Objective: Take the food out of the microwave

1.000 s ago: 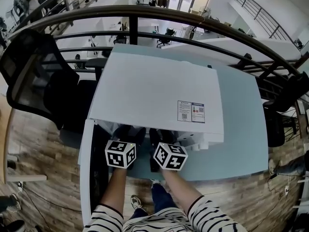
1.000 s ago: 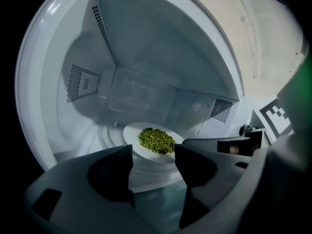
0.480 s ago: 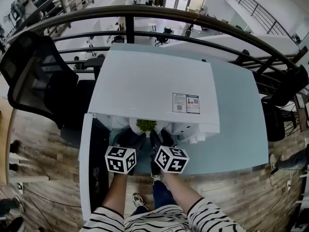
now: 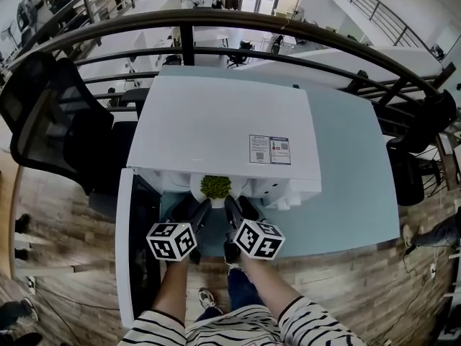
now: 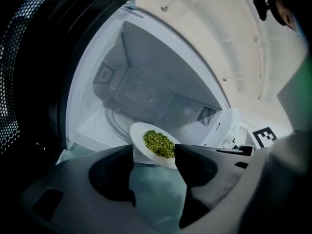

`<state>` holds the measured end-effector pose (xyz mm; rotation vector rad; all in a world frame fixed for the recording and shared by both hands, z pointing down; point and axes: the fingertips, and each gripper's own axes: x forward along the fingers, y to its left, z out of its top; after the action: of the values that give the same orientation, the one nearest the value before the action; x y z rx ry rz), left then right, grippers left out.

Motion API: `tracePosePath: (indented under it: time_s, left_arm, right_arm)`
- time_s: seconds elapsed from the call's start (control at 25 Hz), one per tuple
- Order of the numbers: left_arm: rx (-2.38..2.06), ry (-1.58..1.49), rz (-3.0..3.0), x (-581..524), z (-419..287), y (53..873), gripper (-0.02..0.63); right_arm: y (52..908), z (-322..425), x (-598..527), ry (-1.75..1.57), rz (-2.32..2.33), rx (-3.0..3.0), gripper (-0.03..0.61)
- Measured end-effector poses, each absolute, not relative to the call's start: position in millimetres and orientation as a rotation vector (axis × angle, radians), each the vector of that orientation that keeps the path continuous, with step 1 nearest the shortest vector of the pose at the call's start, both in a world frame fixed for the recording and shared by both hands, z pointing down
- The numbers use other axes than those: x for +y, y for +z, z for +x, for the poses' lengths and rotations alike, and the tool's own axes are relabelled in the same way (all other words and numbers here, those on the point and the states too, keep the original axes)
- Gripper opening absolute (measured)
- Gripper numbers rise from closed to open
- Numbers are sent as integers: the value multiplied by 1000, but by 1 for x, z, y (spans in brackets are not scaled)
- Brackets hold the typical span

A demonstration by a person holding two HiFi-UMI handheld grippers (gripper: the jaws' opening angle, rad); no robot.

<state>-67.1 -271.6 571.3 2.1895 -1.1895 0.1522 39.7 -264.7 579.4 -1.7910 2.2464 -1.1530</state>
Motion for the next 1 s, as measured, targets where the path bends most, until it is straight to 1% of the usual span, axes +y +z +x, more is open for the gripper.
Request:
tracePosePath:
  time_s: [0.24,0.4,0.48,0.52,0.56,0.68,0.88,1.0]
  left_arm:
    - [-1150,68,2107,-284,-72,581,252]
    - [-1109,78,2097,-284,-66,586,252]
    - [-1095,68,2079,-284,-64,589,230]
    - [-1086,58,2069,-284,-63,591,185]
    - [-1079,45,2058,-284,-63,593,161]
    - [-1063,9,2029,-282,-62,596,140]
    - [-1034,-48,1978,-273,-64,591,125]
    - [-1032,-83,1970,-264,-66,587,99]
  right_arm:
    - [587,41,-266,-1223,-1683,2170,184]
    - [590,36,-267,-1272,-1586,2155,156]
    - [592,33,-267,-1293,-1545,2154,138]
    - [593,32,-268,-1307,-1525,2145,127]
    - [595,32,-268,-1323,-1505,2129,108]
    - [597,33,-269,-1354,-1458,2090,91]
    - [594,33,-258,-1392,-1405,2052,84]
    - [594,32,-247,-1411,-1384,2030,75]
